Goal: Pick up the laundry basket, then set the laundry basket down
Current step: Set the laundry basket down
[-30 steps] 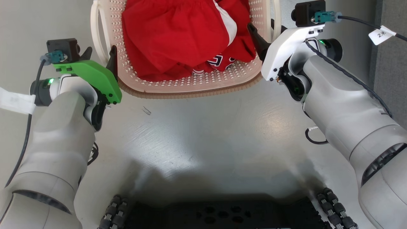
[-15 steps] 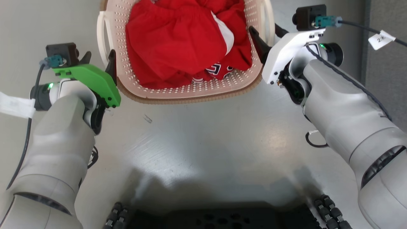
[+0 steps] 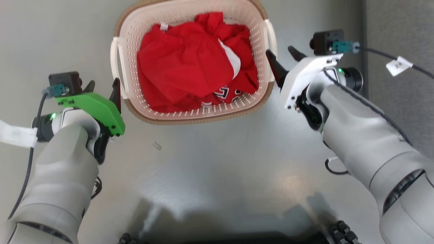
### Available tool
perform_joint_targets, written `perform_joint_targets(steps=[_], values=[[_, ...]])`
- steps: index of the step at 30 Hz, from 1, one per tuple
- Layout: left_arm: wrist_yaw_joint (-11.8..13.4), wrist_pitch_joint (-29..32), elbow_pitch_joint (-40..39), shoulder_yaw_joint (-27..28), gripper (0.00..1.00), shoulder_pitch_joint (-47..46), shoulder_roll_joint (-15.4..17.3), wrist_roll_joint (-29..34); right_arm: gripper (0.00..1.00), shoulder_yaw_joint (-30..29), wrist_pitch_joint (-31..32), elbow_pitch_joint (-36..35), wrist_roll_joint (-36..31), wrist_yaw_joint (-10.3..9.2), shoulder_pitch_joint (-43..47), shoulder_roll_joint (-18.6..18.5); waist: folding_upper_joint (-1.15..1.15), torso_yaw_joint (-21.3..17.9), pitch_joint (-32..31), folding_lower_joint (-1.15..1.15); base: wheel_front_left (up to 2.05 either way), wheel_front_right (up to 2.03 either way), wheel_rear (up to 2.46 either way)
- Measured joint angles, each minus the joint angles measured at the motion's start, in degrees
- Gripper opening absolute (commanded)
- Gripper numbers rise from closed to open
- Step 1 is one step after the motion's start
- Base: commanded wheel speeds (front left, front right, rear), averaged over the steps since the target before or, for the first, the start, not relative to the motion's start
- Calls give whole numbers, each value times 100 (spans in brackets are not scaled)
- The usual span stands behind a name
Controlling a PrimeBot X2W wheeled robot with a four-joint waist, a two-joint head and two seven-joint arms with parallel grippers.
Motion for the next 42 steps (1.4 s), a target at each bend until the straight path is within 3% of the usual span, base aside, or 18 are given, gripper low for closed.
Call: perform_joint_targets(steps=[7, 20, 29, 42], values=[[-16, -1, -232, 123, 100, 260, 114, -36, 100, 65, -108, -33, 22, 8, 294, 3, 0, -57, -460, 0, 0, 0, 0], [-18, -18, -1552, 756, 100, 743, 514, 202, 100, -167, -208, -170, 9, 43, 694, 19, 0, -159, -1517, 0, 0, 0, 0], [-16, -18, -2286, 1396, 100, 1413, 566, 330, 100, -939, -208, -896, -376, -170, 772, -246, 0, -232, -2226, 0, 0, 0, 0], [189, -18, -3384, 2136, 100, 2373, 566, 940, 100, -1788, -209, -2001, -1209, -413, 1825, -580, 0, -296, -3165, 0, 0, 0, 0]])
